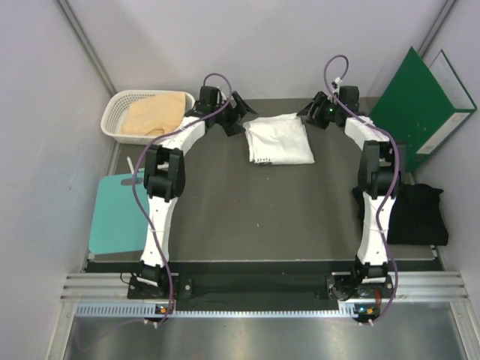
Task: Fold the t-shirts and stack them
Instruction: Fold the long partially folded tshirt into a neat square, then smooth out wrinkles on the folded tshirt
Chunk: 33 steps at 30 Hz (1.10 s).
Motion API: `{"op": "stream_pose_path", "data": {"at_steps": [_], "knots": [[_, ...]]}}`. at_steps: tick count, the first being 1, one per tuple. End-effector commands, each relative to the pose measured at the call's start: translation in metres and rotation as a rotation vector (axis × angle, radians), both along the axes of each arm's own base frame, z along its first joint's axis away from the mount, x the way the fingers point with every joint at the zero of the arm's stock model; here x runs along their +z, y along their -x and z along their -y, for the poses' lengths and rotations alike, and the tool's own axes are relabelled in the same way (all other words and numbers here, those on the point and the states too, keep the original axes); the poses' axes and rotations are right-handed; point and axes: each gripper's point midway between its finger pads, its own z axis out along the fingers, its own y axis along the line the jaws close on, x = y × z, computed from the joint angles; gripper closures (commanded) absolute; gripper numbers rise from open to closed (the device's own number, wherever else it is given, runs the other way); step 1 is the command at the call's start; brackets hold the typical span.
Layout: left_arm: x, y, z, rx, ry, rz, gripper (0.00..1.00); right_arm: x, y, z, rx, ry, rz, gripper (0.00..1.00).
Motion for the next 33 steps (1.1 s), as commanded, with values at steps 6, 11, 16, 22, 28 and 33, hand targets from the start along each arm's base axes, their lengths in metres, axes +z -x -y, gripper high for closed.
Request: {"op": "stream_pose_path", "data": {"at_steps": [6,11,16,22,28,33], "knots": [[0.038,-0.009,-0.027,0.04,0.032,0.117,0.01,0.035,-0.012,0.019,-0.16,0.004,0.098,0.0],[0.028,0.03,-0.028,0.018,0.018,0.029,0.01,0.023,0.03,0.024,-0.119,0.089,0.006,0.0],[0.029,0.053,-0.019,-0.019,-0.003,0.041,0.01,-0.006,0.075,0.022,-0.075,0.1,-0.103,0.0],[0.023,0.048,0.001,-0.057,-0.017,0.056,0.08,-0.033,0.1,0.015,-0.045,0.07,-0.203,0.0],[0.009,0.02,0.013,-0.062,-0.042,0.071,0.26,-0.033,0.108,0.017,-0.033,0.083,-0.222,0.0],[-0.004,0.002,0.019,-0.06,-0.023,0.072,0.58,-0.035,0.116,0.019,-0.022,0.095,-0.242,0.0]]}}
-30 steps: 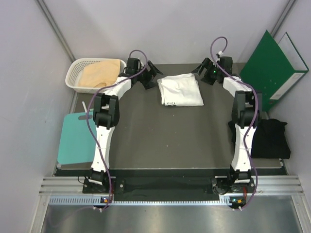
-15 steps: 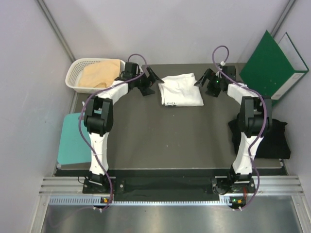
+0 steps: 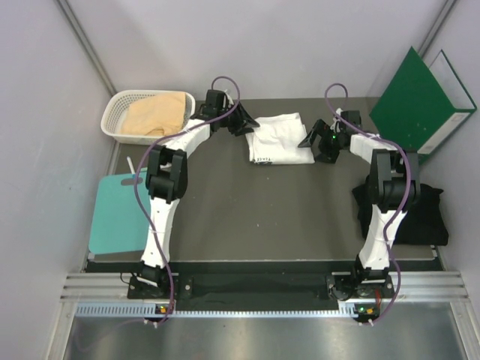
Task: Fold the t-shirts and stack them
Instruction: Smooth out wrinkles on the folded tshirt
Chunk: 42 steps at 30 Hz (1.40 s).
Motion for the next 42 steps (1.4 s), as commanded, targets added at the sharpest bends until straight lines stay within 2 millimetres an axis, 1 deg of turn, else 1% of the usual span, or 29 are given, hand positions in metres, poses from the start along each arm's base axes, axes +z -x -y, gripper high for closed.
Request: {"op": "stream_pose_path", "data": {"at_steps": [1,4,5,7,8,12,13,14,16,17,18,19,20,21,22,25,27,30,31,33,34,36,37,39,41,42], "knots": [[0.004,-0.021,0.003,0.002,0.017,0.041,0.7,0.026,0.002,0.003,0.025,0.008,0.055,0.0],[-0.005,-0.025,0.005,0.007,0.018,0.035,0.89,0.026,0.005,0.008,0.014,0.009,0.049,0.0],[-0.008,-0.026,0.004,0.01,0.015,0.033,1.0,0.026,0.005,0.01,0.012,0.012,0.051,0.0],[-0.004,-0.029,0.005,0.009,0.027,0.052,1.0,0.027,0.008,0.01,0.012,0.014,0.048,0.0],[0.002,-0.03,0.006,0.008,0.033,0.068,1.0,0.027,0.005,0.029,-0.024,0.018,0.049,0.0],[0.02,-0.036,0.003,0.016,0.05,0.11,1.0,0.023,0.01,0.038,-0.04,0.024,0.035,0.01],[0.021,-0.036,0.002,0.019,0.049,0.11,0.99,0.022,0.01,0.04,-0.046,0.023,0.031,0.0],[0.027,-0.035,0.0,0.019,0.049,0.117,0.96,0.022,0.012,0.041,-0.046,0.024,0.03,0.0],[0.035,-0.031,-0.003,0.015,0.037,0.128,0.66,0.02,0.013,0.04,-0.046,0.022,0.026,0.0],[0.032,-0.029,-0.006,0.02,0.025,0.112,0.51,0.021,0.012,0.041,-0.048,0.02,0.03,0.0],[0.035,-0.028,-0.008,0.019,0.006,0.127,0.38,0.02,0.013,0.04,-0.049,0.018,0.028,0.0],[0.03,-0.025,-0.011,0.023,-0.013,0.119,0.34,0.018,0.013,0.039,-0.049,0.012,0.023,0.0],[0.039,-0.026,-0.015,0.041,-0.034,0.143,0.32,0.017,0.014,0.039,-0.051,0.01,0.02,0.0],[0.037,-0.024,-0.021,0.045,-0.067,0.144,0.31,0.016,0.014,0.039,-0.051,0.01,0.019,0.0],[0.04,-0.023,-0.023,0.049,-0.081,0.154,0.3,0.016,0.014,0.039,-0.051,0.008,0.017,0.01],[0.025,-0.022,-0.035,0.071,-0.161,0.136,0.3,0.013,0.013,0.038,-0.048,0.005,0.014,0.0],[0.018,-0.022,-0.039,0.077,-0.193,0.134,0.31,0.011,0.012,0.038,-0.047,0.001,0.008,0.0],[0.002,-0.021,-0.044,0.081,-0.23,0.101,0.31,0.011,0.01,0.038,-0.05,0.0,0.008,0.0],[-0.007,-0.02,-0.044,0.079,-0.239,0.084,0.31,0.011,0.01,0.038,-0.05,0.0,0.008,0.0],[-0.013,-0.021,-0.042,0.074,-0.232,0.074,0.32,0.011,0.008,0.039,-0.051,0.001,0.006,0.0],[-0.021,-0.021,-0.041,0.07,-0.233,0.06,0.32,0.011,0.008,0.039,-0.051,0.0,0.003,0.0],[-0.024,-0.023,-0.039,0.069,-0.224,0.056,0.34,0.011,0.006,0.04,-0.055,0.0,0.001,0.0],[-0.03,-0.024,-0.038,0.07,-0.223,0.047,0.34,0.012,0.004,0.042,-0.058,0.003,0.005,0.0],[-0.032,-0.027,-0.034,0.07,-0.201,0.047,0.37,0.013,0.003,0.043,-0.058,0.004,0.007,0.0],[-0.029,-0.034,-0.028,0.08,-0.161,0.06,0.38,0.011,0.004,0.043,-0.059,0.002,-0.002,0.0],[-0.038,-0.035,-0.027,0.078,-0.154,0.044,0.41,0.011,0.003,0.044,-0.06,0.002,-0.002,0.0]]}}
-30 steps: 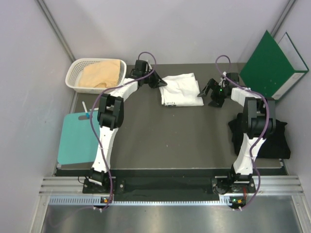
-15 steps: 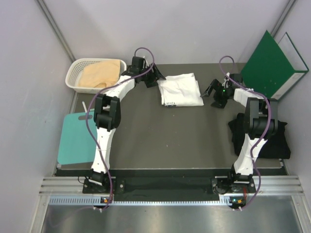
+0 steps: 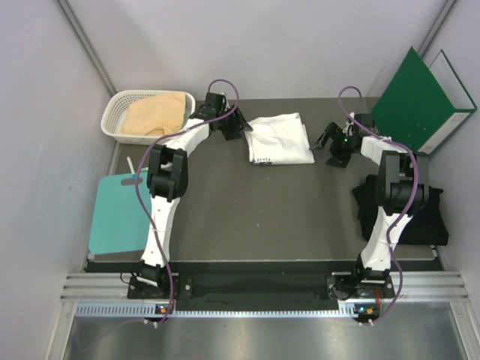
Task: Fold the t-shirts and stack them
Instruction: Smooth out wrinkles on the folded tshirt
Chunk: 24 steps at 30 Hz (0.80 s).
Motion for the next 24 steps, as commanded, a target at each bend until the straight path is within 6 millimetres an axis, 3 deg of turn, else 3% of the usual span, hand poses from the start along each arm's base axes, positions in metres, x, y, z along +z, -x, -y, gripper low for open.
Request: {"op": "stream_pose_path", "data": {"at_steps": [1,2,3,6,7,8,9,16,20,24], "knots": [[0.012,-0.02,0.013,0.001,0.078,0.047,0.44,0.014,-0.01,0.002,0.006,-0.004,0.036,0.0],[0.01,-0.021,0.015,-0.001,0.084,0.041,0.47,0.015,-0.011,0.003,0.005,-0.004,0.039,0.0],[0.004,-0.022,0.018,-0.008,0.09,0.033,0.58,0.013,-0.01,0.003,0.005,-0.004,0.033,0.0],[0.022,-0.028,0.023,-0.014,0.131,0.072,0.82,0.012,-0.01,0.003,0.008,-0.006,0.03,0.0],[0.027,-0.028,0.024,-0.014,0.139,0.089,0.96,0.012,-0.009,0.003,0.008,-0.007,0.027,0.0],[0.029,-0.027,0.024,-0.009,0.146,0.089,1.0,0.011,-0.009,0.003,0.01,-0.007,0.025,0.01],[0.044,-0.03,0.024,-0.01,0.16,0.123,1.0,0.012,-0.009,0.003,0.012,-0.003,0.028,0.0],[0.095,-0.036,0.026,-0.015,0.247,0.229,1.0,0.003,-0.004,0.003,0.013,-0.011,0.002,0.0],[0.1,-0.046,0.026,0.002,0.293,0.248,1.0,0.001,-0.004,0.002,0.017,-0.012,0.0,0.0],[0.077,-0.057,0.027,0.03,0.306,0.226,1.0,0.0,-0.004,0.003,0.015,-0.008,-0.006,0.0]]}}
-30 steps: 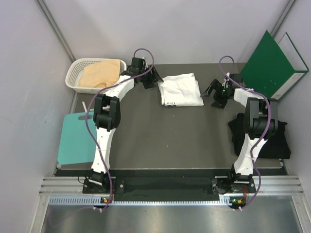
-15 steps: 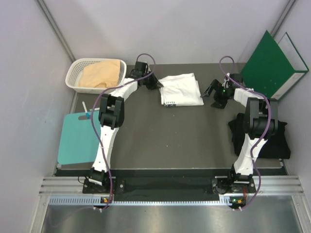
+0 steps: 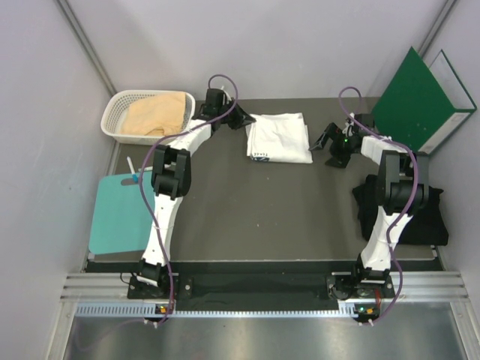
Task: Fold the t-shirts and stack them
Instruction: Smooth out wrinkles on the folded tshirt
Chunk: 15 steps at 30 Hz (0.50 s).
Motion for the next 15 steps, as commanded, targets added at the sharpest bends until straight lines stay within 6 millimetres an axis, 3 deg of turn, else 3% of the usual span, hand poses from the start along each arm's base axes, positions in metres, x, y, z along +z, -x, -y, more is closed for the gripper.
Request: {"op": "stream_pose_path", "data": {"at_steps": [1,5,6,8,9,12,13,14,15], "knots": [[0.051,-0.028,-0.003,0.054,0.084,0.149,1.0,0.001,-0.008,0.005,0.004,0.012,0.012,0.0],[0.027,-0.041,-0.005,0.099,0.09,0.133,1.0,0.002,-0.008,0.005,0.003,0.015,0.014,0.0],[0.012,-0.044,-0.008,0.109,0.084,0.113,1.0,0.003,-0.009,0.005,0.003,0.015,0.018,0.01],[0.009,-0.05,-0.008,0.124,0.087,0.112,1.0,0.004,-0.01,0.005,0.005,0.016,0.019,0.0],[-0.007,-0.053,-0.011,0.133,0.084,0.086,1.0,0.005,-0.01,0.004,0.007,0.016,0.02,0.0],[-0.026,-0.053,-0.015,0.133,0.096,0.025,1.0,0.005,-0.01,0.005,0.006,0.017,0.017,0.0],[-0.029,-0.051,-0.016,0.126,0.094,0.008,0.9,0.006,-0.01,0.004,0.007,0.016,0.018,0.0],[-0.028,-0.049,-0.018,0.12,0.09,0.006,0.48,0.007,-0.011,0.004,0.007,0.016,0.021,0.0],[-0.024,-0.046,-0.021,0.106,0.087,0.006,0.35,0.007,-0.011,0.005,0.007,0.018,0.024,0.0]]}}
